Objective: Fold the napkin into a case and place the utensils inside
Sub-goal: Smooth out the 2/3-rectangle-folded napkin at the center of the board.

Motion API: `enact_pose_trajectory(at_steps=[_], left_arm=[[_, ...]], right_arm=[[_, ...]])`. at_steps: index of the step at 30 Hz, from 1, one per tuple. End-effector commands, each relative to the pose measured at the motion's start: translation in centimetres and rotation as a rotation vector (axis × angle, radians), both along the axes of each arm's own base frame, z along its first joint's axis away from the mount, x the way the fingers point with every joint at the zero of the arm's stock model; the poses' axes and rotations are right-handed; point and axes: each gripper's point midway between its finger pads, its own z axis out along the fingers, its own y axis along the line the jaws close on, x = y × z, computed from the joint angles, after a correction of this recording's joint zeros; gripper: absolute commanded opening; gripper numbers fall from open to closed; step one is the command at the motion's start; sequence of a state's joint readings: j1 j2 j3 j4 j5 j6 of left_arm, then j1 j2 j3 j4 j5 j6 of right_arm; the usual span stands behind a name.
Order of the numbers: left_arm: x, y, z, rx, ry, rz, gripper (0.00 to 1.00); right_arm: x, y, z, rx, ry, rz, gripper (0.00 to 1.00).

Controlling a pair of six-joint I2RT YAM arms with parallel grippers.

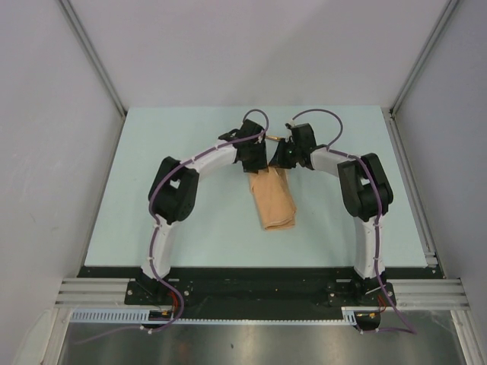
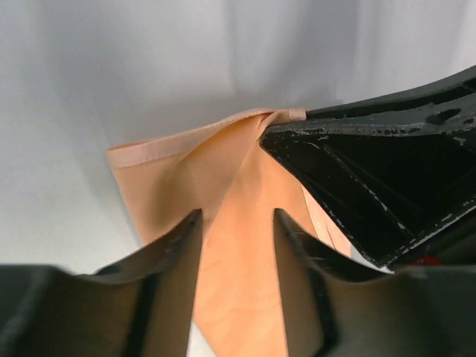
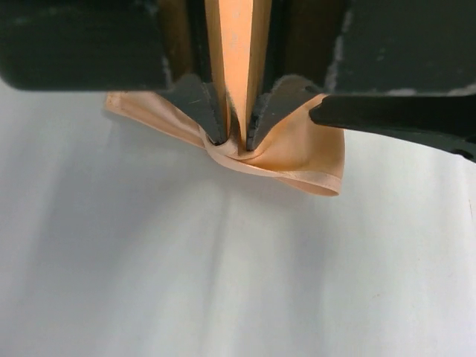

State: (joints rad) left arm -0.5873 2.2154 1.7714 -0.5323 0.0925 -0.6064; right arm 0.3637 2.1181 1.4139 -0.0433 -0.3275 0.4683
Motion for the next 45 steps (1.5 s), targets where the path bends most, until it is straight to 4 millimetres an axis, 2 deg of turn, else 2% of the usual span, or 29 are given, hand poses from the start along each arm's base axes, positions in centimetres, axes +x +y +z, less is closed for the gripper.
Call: enact_pose_trajectory(at_steps=[1,2,3,4,5,6,7,8,9,10,12,13,17,20,24,28,29,32,36,39,45], left_arm=[[0.0,0.1,6.3,-0.052,-0.129,0.009,0.55],[-0.1,0.6,6.8,-0.038,-0.152,0.005,0.56],[0.0,1.5,6.9,-0.008,-0.174,0.022,0.57],[-0.9,2.1,7.2,-0.001,-0.172,0.014,0.56],[-1.0,3.0,6.8,0.038,-0.182,0.029,0.56],[-1.3,3.5,6.5,0.052,-0.18,0.032,0.55],[-2.0,4.3,5.4,0.074,-0.159,0.037,0.53],[-2.3,4.5,4.9,0.077,-0.148,0.035,0.52],[-2.7,4.6,4.5,0.077,-0.141,0.032,0.51],[-3.6,4.7,3.4,0.073,-0.108,0.022,0.51],[-4.5,4.3,2.4,0.05,-0.071,-0.001,0.51],[-5.2,3.9,1.9,0.03,-0.039,-0.014,0.52],[-7.6,3.0,1.9,0.015,-0.033,-0.059,0.55],[-9.6,2.2,3.2,-0.003,-0.055,-0.095,0.59],[-11.8,1.1,2.9,-0.031,-0.009,-0.143,0.61],[-12.9,0.5,2.4,-0.045,-0.011,-0.154,0.6],[-13.4,0.2,2.1,-0.062,0.008,-0.168,0.59],[-14.1,-0.5,1.0,-0.081,0.053,-0.186,0.58],[-14.8,-0.7,0.5,-0.069,0.069,-0.206,0.61],[-15.2,-0.4,1.0,-0.065,0.047,-0.193,0.61],[-15.9,0.0,2.2,0.001,-0.095,-0.21,0.6]], right_arm=[[0.6,-0.3,1.4,0.009,-0.038,0.013,0.24],[0.1,-0.4,1.4,0.003,-0.018,0.017,0.3],[-0.2,-0.4,2.2,0.009,-0.022,0.023,0.33],[-0.4,-0.5,2.6,0.008,-0.02,0.027,0.36],[-1.1,-0.9,2.4,-0.006,0.0,0.021,0.47],[-1.4,-0.9,3.9,-0.002,-0.023,0.022,0.51],[-1.7,-1.3,4.3,-0.014,-0.022,0.018,0.59],[-2.2,-2.1,4.2,-0.054,-0.002,-0.005,0.62],[-2.7,-2.6,5.2,-0.072,-0.022,0.0,0.65],[-3.7,-3.3,4.9,-0.097,0.01,0.002,0.66],[-4.9,-4.3,4.8,-0.136,0.019,0.002,0.68],[-5.7,-4.9,5.5,-0.141,0.023,-0.001,0.69],[-9.4,-6.3,4.7,-0.141,0.073,0.002,0.71],[-11.8,-6.9,4.8,-0.11,0.094,0.003,0.71],[-14.1,-7.4,4.7,-0.105,0.108,0.016,0.66],[-15.7,-6.5,4.0,-0.041,0.134,0.071,0.59],[-16.3,-6.6,3.2,-0.04,0.152,0.075,0.57],[-16.8,-6.6,2.3,-0.039,0.168,0.079,0.53],[-17.2,-5.9,2.7,0.0,0.17,0.097,0.47],[-17.5,-5.6,3.4,0.016,0.156,0.099,0.37],[-18.1,-5.0,2.8,0.034,0.193,0.118,0.34]])
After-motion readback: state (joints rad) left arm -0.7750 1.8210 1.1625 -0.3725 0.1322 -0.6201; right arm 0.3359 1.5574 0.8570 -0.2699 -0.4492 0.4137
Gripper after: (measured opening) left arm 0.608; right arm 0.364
